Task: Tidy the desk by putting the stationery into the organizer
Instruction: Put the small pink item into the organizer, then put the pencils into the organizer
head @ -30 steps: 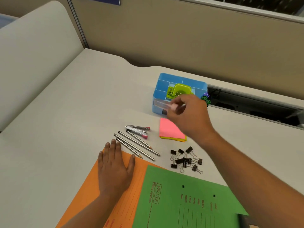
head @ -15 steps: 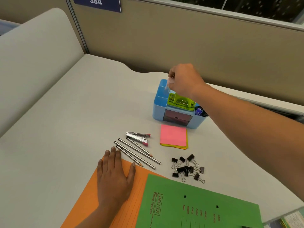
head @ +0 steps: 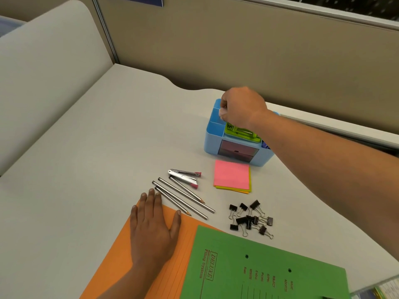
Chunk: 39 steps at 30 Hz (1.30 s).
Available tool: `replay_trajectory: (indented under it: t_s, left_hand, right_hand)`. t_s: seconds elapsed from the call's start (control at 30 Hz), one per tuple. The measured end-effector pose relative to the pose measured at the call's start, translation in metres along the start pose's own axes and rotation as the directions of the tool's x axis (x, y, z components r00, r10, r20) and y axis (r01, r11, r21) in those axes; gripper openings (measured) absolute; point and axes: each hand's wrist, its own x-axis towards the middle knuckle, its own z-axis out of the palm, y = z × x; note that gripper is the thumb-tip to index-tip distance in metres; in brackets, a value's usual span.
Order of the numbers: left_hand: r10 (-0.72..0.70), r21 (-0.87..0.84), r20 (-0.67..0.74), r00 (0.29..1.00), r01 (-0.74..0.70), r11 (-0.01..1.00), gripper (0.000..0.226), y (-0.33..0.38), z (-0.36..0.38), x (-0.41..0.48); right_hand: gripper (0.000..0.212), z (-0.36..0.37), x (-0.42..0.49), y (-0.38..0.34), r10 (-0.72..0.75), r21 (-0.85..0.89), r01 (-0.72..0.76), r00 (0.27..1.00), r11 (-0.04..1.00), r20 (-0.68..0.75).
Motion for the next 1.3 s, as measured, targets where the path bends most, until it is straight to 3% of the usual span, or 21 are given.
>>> replay_trajectory:
  t_s: [0.13,0.3,0.5,0.6,0.73,0.9,1.3]
  left_hand:
    - [-0.002,0.002,0.002,1.0,0.002,1.0,0.078,0.0,0.0,0.0]
    - [-0.002,0.001,0.006,1.0,0.002,1.0,0.078,0.001,0.001,0.0]
    - [-0.003,-0.007,0.0,1.0,0.003,1.0,0.077,0.002,-0.002,0.001]
    - [-0.007,-0.004,0.0,1.0,0.007,1.0,0.077,0.003,-0.003,0.001]
    - [-0.007,0.006,0.006,1.0,0.007,1.0,0.076,0.004,-0.005,0.0]
    - [-0.012,0.008,0.006,1.0,0.012,1.0,0.076,0.004,-0.004,0.0]
    - [-0.014,0.015,-0.005,1.0,0.014,1.0,0.075,0.003,-0.001,0.001]
  right_hand:
    - [0.034,-0.002,-0.001,0.001,-0.006,0.021,0.006,1.0,1.0,0.018]
    - [0.025,-0.009,-0.008,0.002,-0.016,0.081,0.018,1.0,0.997,-0.021]
    - [0.008,-0.011,-0.045,-0.005,-0.022,0.265,0.088,0.97,0.96,-0.244]
    - [0.008,0.003,-0.08,-0.017,-0.021,0.37,0.129,0.959,0.92,-0.282]
    - [0.007,0.044,-0.128,-0.026,-0.014,0.466,0.093,0.985,0.88,-0.17]
    - [0.015,0.093,-0.172,-0.03,0.027,0.463,-0.043,0.999,0.885,0.041]
    - [0.027,0.118,-0.202,-0.036,0.057,0.398,-0.139,0.976,0.907,0.211]
